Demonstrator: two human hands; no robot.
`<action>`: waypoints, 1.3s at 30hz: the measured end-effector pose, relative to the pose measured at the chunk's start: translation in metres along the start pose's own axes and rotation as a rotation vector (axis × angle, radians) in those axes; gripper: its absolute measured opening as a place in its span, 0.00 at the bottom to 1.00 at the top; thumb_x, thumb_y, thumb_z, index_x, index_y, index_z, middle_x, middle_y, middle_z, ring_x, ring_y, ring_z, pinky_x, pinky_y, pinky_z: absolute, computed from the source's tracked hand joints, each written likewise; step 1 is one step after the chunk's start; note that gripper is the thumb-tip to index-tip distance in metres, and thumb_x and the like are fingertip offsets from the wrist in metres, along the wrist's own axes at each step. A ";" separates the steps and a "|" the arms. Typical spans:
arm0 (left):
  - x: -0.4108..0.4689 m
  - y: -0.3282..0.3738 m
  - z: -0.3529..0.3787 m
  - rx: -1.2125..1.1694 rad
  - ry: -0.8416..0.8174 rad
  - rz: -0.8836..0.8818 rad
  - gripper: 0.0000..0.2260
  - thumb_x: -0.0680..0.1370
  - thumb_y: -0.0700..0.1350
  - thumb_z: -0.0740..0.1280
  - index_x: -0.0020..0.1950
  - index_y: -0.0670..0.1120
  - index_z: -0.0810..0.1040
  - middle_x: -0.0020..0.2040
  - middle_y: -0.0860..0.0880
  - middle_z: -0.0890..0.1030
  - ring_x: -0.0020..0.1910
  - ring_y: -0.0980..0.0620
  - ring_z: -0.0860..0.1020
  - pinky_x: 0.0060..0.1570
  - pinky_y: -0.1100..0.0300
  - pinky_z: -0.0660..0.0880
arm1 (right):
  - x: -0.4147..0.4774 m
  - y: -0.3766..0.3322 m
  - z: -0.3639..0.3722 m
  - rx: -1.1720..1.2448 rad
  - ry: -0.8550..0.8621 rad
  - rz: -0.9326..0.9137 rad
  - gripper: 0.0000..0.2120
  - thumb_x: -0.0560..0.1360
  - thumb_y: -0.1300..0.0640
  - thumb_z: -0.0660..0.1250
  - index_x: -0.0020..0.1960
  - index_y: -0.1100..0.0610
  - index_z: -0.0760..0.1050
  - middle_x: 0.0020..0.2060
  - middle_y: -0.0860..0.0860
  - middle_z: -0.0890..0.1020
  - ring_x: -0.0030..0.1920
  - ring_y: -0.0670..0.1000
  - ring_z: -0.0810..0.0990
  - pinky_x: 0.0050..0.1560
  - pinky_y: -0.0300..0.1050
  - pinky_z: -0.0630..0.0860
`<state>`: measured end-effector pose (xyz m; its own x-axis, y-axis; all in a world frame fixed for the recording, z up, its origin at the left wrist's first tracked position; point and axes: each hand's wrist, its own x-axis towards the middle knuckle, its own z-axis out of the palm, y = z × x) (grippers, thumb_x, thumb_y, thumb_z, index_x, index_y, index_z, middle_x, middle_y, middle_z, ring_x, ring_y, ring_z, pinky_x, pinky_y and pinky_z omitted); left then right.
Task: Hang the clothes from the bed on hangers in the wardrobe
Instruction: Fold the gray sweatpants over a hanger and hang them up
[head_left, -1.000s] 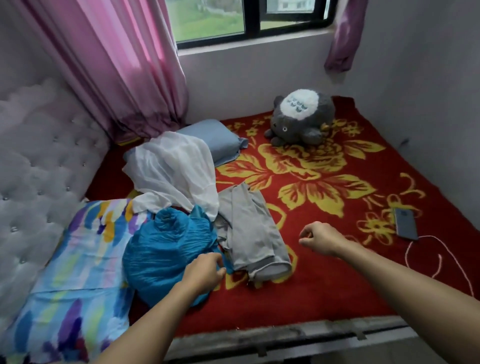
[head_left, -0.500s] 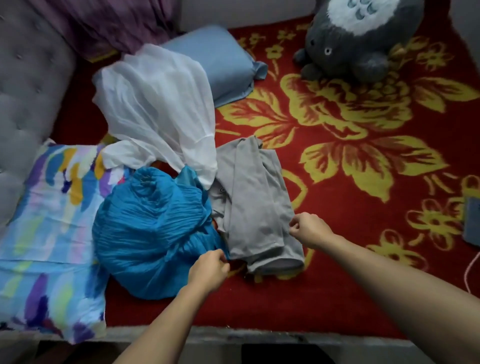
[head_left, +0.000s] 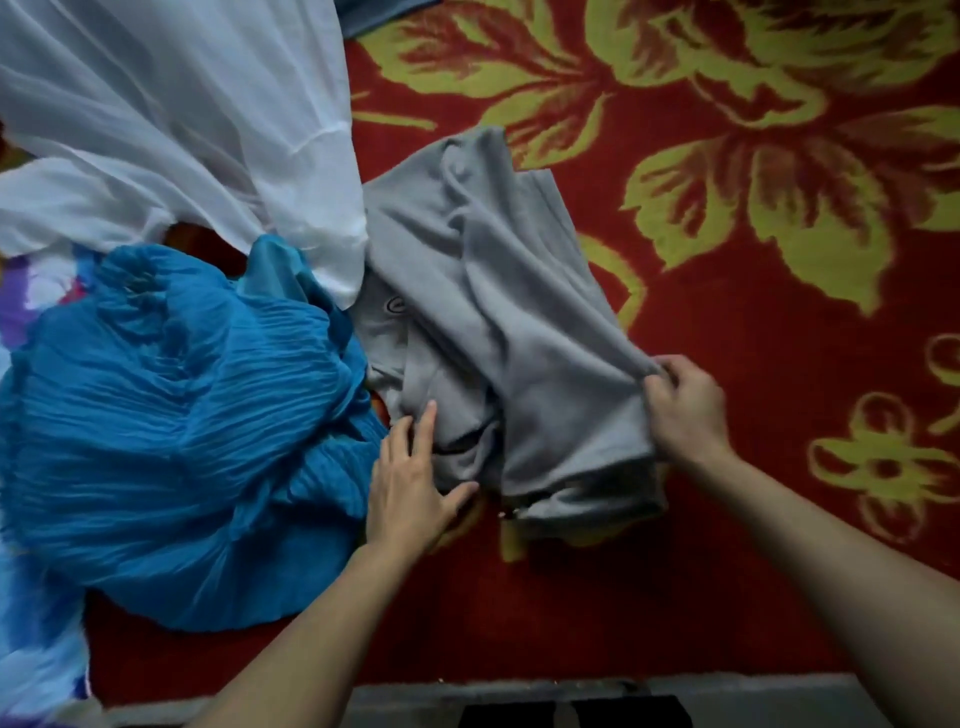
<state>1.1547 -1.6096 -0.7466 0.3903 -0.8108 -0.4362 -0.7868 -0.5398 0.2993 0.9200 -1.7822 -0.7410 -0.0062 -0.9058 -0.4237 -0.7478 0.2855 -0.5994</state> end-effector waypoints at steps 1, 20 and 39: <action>0.001 -0.001 0.001 0.035 0.030 0.013 0.44 0.68 0.61 0.73 0.78 0.54 0.53 0.73 0.43 0.62 0.70 0.43 0.62 0.65 0.49 0.66 | 0.007 0.012 -0.021 -0.007 0.100 0.048 0.22 0.69 0.50 0.57 0.56 0.58 0.80 0.49 0.61 0.83 0.51 0.62 0.80 0.49 0.52 0.74; 0.026 0.024 -0.051 -0.617 0.154 -0.042 0.09 0.71 0.42 0.73 0.40 0.48 0.73 0.34 0.50 0.77 0.33 0.51 0.75 0.34 0.55 0.71 | -0.040 -0.020 0.063 -0.700 -0.274 -0.700 0.28 0.72 0.59 0.65 0.71 0.50 0.66 0.68 0.53 0.71 0.68 0.57 0.68 0.54 0.53 0.71; -0.022 0.066 -0.035 -0.695 -0.248 0.154 0.16 0.70 0.52 0.64 0.38 0.38 0.74 0.32 0.49 0.75 0.33 0.55 0.71 0.34 0.56 0.68 | -0.058 0.038 -0.065 -0.273 -0.483 -0.018 0.07 0.70 0.64 0.69 0.40 0.52 0.78 0.38 0.50 0.83 0.41 0.50 0.80 0.39 0.44 0.76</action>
<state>1.1110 -1.6351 -0.6876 0.1161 -0.8584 -0.4996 -0.3087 -0.5093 0.8033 0.8490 -1.7395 -0.6951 0.2653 -0.6451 -0.7166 -0.8901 0.1218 -0.4392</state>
